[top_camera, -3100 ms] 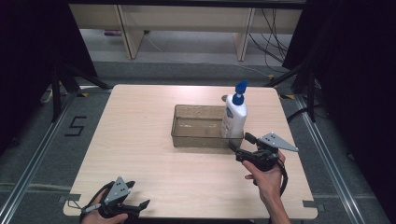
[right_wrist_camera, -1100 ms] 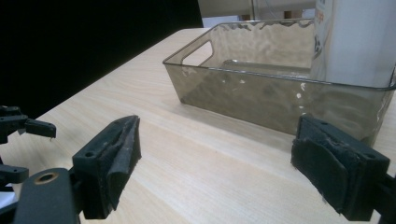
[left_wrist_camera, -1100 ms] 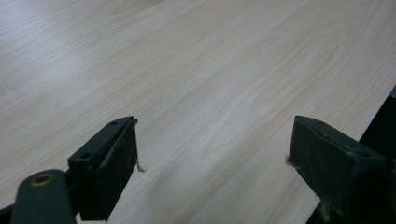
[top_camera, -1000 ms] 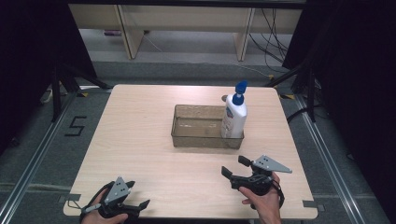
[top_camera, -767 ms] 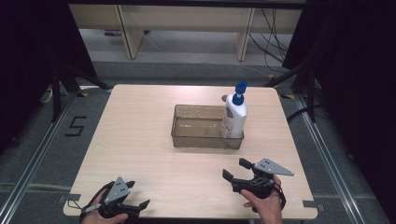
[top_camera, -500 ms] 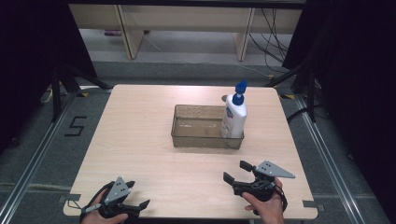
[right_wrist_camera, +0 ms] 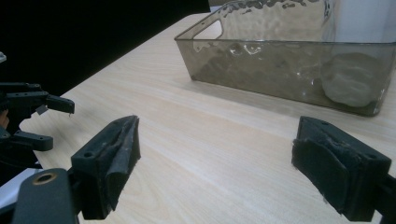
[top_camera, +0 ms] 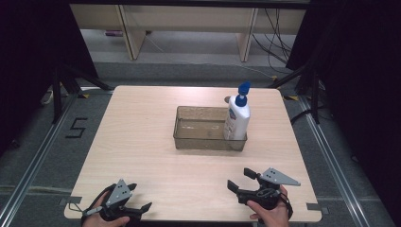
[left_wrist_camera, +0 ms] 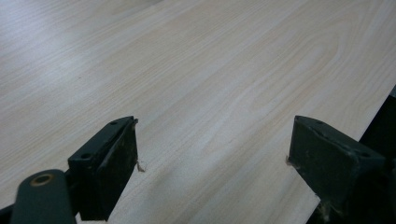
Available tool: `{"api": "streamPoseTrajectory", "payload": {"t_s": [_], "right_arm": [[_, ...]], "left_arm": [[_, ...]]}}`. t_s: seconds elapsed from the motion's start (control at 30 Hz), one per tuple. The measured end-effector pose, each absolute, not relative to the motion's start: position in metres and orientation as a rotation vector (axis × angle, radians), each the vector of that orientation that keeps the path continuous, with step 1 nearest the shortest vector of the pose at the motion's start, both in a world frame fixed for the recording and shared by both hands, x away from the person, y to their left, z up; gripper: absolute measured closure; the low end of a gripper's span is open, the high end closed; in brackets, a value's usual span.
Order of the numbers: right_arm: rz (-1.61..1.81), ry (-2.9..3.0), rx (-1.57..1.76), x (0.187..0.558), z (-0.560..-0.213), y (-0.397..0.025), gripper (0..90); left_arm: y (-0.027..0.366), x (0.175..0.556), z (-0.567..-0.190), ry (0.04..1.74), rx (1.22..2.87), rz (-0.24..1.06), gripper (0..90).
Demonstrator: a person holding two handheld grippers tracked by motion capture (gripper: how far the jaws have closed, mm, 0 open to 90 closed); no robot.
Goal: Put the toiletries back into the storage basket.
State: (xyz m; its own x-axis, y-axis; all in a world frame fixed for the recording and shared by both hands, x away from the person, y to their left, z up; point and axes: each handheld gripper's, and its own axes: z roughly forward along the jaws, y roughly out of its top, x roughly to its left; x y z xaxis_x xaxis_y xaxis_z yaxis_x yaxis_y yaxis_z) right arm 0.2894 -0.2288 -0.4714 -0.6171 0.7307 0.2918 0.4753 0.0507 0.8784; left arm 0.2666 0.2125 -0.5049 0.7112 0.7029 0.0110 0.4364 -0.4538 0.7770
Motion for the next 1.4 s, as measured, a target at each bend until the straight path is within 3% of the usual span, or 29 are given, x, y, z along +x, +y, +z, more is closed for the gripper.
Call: {"api": "streamPoseTrajectory", "payload": {"t_s": [1.4], "right_arm": [[1.503,2.168,1.276,0.261,-0.482,-0.232,15.3]], "left_arm": [[0.212,0.266,-0.505,0.848,2.124,0.404,15.0]]}}
